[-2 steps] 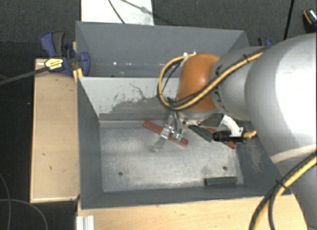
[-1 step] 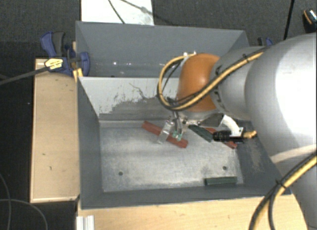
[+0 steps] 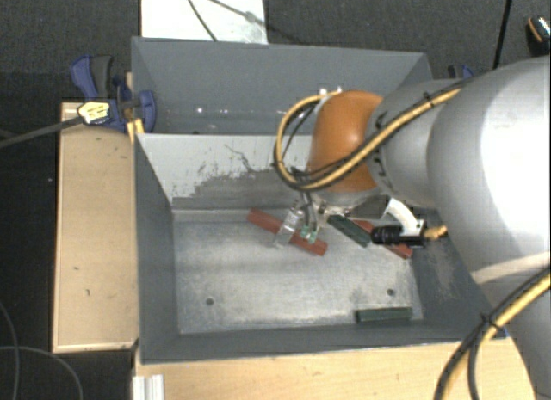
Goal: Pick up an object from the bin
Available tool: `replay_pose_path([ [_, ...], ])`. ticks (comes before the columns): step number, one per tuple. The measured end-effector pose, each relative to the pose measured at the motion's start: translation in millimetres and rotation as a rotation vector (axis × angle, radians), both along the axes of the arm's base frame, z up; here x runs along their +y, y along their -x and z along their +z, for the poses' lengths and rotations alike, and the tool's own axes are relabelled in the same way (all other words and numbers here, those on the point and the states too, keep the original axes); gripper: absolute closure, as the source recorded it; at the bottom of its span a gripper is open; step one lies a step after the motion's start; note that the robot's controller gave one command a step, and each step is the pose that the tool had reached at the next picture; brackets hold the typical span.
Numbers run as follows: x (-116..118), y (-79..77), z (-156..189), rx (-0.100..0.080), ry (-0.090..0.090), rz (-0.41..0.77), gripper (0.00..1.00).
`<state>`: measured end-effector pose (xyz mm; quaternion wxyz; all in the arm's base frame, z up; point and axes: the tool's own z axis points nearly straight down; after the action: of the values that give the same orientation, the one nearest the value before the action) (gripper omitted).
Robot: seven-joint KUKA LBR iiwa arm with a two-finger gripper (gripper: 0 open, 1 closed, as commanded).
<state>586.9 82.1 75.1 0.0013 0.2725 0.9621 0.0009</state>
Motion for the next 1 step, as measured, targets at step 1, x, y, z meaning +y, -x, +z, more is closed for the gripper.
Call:
replay_pose_path([
  [1, 0.1, -1.3, 22.6, -0.003, 0.000, 0.000, 1.00],
])
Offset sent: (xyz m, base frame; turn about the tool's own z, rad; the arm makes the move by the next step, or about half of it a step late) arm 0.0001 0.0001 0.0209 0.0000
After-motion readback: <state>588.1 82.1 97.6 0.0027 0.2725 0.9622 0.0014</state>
